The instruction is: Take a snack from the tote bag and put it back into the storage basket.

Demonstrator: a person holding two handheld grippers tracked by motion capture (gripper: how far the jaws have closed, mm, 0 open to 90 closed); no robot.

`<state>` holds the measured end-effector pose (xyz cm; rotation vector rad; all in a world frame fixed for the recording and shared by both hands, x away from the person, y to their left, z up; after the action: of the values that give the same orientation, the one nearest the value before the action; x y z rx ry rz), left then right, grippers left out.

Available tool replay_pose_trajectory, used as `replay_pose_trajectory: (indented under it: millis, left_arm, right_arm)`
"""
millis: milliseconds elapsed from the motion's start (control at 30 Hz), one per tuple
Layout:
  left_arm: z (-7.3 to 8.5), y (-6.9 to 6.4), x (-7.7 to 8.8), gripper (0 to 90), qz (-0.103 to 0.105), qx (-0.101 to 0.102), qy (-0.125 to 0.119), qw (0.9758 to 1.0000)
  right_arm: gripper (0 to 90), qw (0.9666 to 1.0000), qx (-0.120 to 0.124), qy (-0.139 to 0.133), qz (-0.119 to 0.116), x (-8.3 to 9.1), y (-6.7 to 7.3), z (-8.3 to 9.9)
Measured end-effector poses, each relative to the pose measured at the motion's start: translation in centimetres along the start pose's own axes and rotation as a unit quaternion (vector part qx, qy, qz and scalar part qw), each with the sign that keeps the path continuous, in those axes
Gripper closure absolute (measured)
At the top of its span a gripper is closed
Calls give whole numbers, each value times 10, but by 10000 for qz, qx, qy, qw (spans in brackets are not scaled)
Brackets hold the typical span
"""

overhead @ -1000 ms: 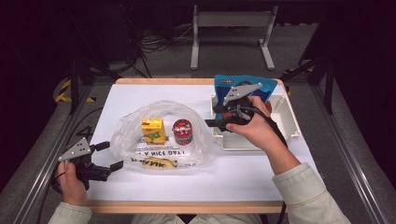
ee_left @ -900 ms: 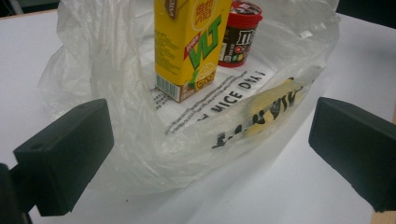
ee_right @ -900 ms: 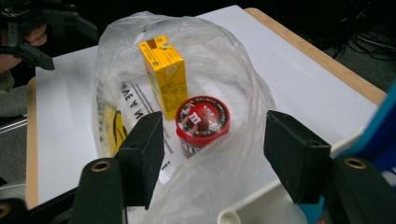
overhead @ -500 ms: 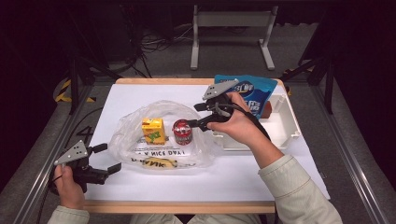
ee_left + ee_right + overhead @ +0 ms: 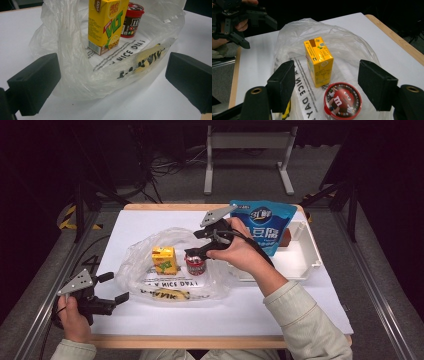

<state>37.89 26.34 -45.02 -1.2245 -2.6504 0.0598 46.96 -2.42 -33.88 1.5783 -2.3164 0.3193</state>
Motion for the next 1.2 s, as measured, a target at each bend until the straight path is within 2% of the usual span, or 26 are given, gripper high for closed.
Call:
replay_pose_trajectory:
  millis: [300, 533, 833, 1200]
  left_arm:
    - [0, 1, 2, 5, -22, 21, -26, 10000]
    - [0, 2, 2, 5, -19, 27, -29, 10000]
    - [0, 2, 3, 5, -18, 34, -33, 10000]
    - [1, 3, 3, 6, -23, 51, -36, 10000]
  right_arm:
    - [294, 9999, 61, 91, -60, -22, 1, 1]
    - [280, 9999, -40, 95, -87, -45, -2, 5]
    - [271, 9997, -166, 150, -109, -66, -4, 12]
    - [255, 9994, -204, 218, -168, -90, -4, 23]
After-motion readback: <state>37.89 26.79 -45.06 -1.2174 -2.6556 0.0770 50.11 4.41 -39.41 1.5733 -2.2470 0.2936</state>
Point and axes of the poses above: each handheld gripper's, and its own axes: x roughly backward along the jaws, z roughly out of its underside, y roughly to its left, the point moved 7 cm from there along -x, roughly forward along the jaws, and after that the axes turned 13 degrees about -y, right-handed, at the moved point
